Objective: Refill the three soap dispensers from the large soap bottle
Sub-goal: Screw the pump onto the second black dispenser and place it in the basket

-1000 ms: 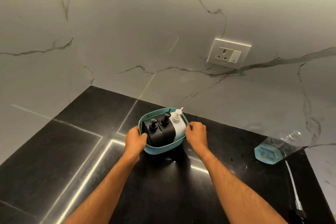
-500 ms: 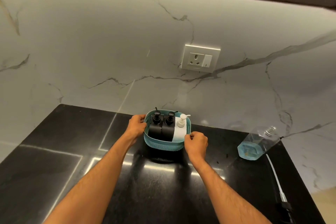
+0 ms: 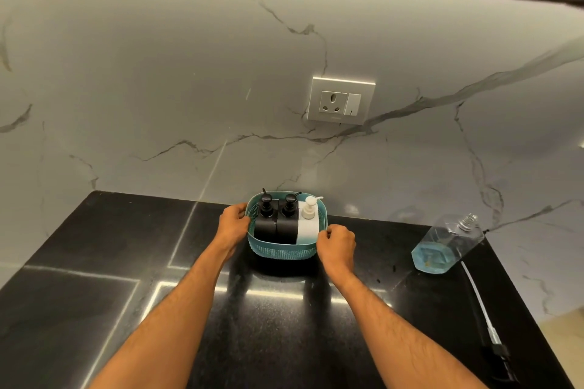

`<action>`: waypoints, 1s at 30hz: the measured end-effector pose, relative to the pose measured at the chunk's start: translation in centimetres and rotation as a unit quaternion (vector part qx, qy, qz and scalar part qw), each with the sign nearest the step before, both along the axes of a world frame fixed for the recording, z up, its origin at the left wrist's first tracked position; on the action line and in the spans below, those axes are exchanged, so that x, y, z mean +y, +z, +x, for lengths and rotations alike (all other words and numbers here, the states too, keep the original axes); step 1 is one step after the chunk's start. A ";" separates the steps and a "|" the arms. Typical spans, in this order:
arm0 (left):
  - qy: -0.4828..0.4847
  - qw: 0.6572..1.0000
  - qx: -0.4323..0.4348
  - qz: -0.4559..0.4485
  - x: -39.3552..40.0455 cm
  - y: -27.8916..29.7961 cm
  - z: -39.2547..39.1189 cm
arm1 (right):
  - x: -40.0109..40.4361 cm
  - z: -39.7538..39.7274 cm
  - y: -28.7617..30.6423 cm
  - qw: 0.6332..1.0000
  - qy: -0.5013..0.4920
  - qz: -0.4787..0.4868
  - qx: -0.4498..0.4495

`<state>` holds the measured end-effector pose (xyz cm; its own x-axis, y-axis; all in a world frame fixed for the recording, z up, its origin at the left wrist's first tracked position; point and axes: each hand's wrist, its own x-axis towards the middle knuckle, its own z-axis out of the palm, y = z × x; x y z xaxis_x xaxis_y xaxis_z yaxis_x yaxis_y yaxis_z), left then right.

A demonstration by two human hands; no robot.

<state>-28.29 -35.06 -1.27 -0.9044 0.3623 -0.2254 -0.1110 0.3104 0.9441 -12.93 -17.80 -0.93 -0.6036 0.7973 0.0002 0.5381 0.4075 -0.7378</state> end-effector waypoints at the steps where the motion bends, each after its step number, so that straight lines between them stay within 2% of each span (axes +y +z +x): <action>1: 0.000 1.000 0.000 0.002 0.0 0.0 -0.1 | 0.0 0.0 -0.1 1.000 0.001 0.000 -0.003; 9: 0.020 0.999 -0.028 0.018 0.4 -0.7 0.4 | 0.1 0.1 -0.6 1.000 0.010 -0.003 -0.003; 16: -0.017 0.998 -0.058 0.020 0.9 -0.6 1.0 | 0.1 0.2 -0.9 1.000 0.020 -0.005 -0.005; 23: 0.023 0.997 -0.073 0.004 0.9 -0.9 1.3 | 0.1 0.3 -1.2 0.999 0.027 -0.004 -0.018; 30: 0.064 0.993 -0.087 0.038 0.3 -0.6 2.6 | -0.1 1.2 -1.0 0.999 0.042 -0.010 -0.017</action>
<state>-25.67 -34.78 -1.86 -0.8940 0.2685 -0.3587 -0.3083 0.2125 0.9273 -11.77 -17.94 -1.95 -0.6678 0.7434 -0.0378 0.5278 0.4370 -0.7283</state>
